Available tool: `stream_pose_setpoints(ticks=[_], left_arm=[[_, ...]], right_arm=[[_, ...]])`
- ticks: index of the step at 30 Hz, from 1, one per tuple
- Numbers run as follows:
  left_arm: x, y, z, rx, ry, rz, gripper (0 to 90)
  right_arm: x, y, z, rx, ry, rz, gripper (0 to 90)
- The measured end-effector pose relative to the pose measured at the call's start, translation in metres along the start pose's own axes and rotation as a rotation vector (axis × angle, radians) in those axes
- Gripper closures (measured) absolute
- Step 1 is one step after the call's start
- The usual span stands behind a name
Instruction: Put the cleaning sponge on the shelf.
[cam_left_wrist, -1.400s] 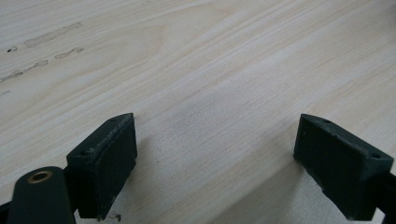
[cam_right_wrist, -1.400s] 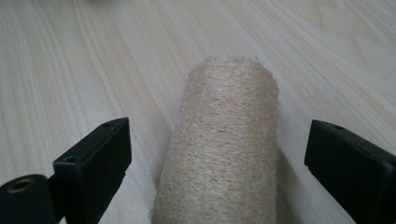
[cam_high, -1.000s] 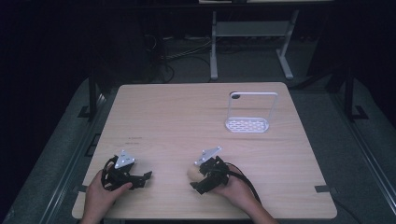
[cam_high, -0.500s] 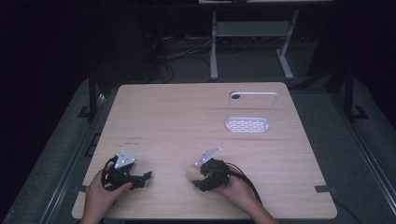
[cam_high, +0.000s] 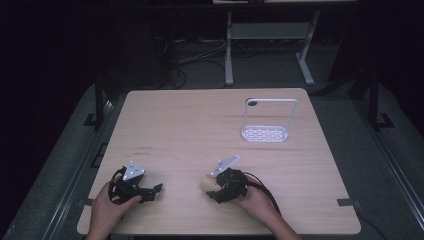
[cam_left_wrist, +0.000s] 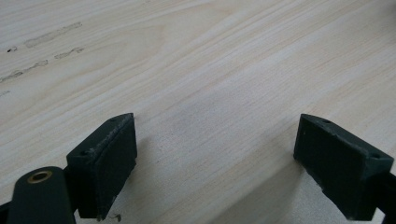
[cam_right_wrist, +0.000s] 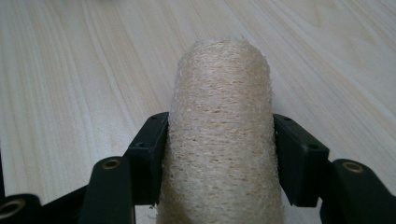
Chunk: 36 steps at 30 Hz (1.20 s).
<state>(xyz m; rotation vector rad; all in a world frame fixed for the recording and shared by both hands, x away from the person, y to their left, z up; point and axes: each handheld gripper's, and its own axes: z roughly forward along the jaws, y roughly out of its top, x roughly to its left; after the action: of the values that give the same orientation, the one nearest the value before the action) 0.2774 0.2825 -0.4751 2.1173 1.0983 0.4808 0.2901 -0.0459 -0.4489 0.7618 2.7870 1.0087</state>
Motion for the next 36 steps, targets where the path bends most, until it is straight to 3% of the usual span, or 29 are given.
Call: stream_pose_setpoints(ticks=[11, 36], left_arm=[[0.0, 0.0, 0.0, -0.003, 0.0, -0.003, 12.7], [0.0, 0.0, 0.0, -0.003, 0.001, -0.004, 12.7]], right_arm=[[-0.009, -0.001, -0.01, -0.016, -0.016, -0.003, 41.3], [-0.029, -0.009, -0.029, -0.036, -0.056, 0.045, 41.3]])
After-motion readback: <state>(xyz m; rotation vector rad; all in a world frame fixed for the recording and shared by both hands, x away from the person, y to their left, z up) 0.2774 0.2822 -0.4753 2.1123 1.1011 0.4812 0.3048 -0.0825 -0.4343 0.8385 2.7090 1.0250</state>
